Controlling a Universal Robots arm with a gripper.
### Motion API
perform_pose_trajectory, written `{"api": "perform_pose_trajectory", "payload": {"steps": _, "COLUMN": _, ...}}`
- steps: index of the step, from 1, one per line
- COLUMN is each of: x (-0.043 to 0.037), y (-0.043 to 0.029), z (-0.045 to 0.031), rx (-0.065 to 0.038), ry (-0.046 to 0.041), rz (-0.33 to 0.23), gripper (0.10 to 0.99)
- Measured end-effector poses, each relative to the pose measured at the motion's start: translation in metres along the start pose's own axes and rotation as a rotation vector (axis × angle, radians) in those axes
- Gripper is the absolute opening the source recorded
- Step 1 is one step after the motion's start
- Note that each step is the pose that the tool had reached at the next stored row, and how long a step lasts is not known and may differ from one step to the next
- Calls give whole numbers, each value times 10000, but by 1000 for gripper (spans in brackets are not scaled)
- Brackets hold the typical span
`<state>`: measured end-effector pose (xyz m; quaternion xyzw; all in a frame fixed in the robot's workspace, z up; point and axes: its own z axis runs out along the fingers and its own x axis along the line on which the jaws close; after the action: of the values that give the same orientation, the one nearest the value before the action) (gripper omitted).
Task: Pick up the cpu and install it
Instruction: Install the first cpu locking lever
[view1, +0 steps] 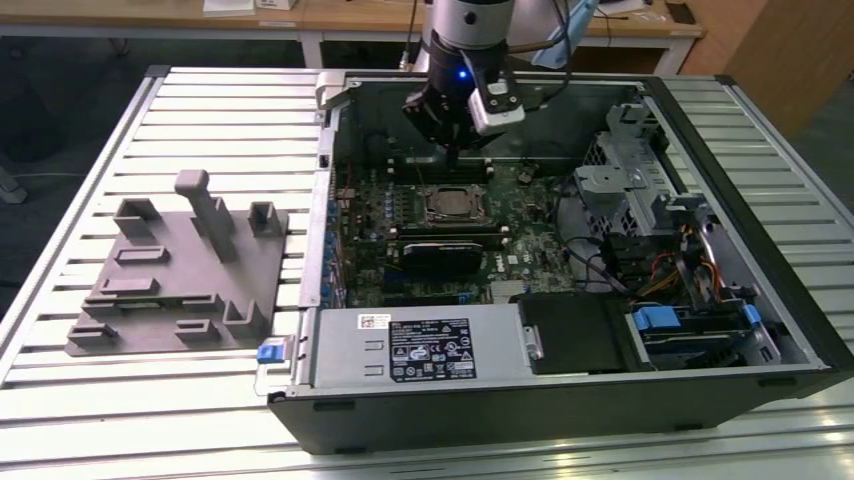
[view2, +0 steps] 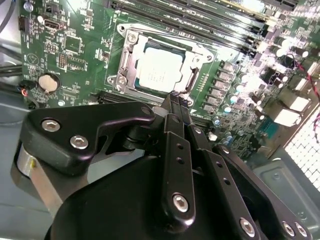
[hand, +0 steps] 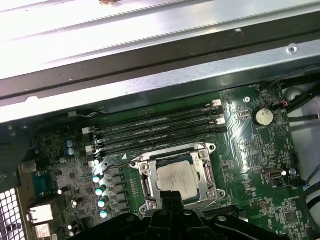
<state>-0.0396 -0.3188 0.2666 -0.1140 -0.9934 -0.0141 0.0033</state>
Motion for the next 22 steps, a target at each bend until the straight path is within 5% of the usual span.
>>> {"api": "perform_pose_trajectory", "payload": {"steps": 22, "x": 0, "y": -1, "z": 11, "rx": 13, "ry": 34, "rz": -1882, "gripper": 106}}
